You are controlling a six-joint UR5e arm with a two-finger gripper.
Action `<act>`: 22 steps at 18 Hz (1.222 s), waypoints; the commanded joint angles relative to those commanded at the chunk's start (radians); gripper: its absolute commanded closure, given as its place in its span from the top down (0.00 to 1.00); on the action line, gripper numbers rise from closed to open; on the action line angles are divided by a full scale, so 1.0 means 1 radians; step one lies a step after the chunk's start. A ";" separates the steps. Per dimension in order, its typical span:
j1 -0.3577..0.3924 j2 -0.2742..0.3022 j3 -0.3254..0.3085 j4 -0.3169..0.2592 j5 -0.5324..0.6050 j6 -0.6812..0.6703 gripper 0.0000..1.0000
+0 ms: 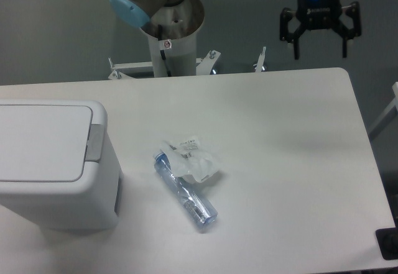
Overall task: Open the trash can
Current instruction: 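Move the open gripper toward the white trash can lid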
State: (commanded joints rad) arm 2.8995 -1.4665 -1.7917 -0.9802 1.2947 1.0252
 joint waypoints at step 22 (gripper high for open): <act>-0.417 -0.050 0.021 0.076 -0.199 -0.695 1.00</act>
State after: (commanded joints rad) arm 2.4822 -1.5169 -1.7702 -0.9038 1.0953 0.3299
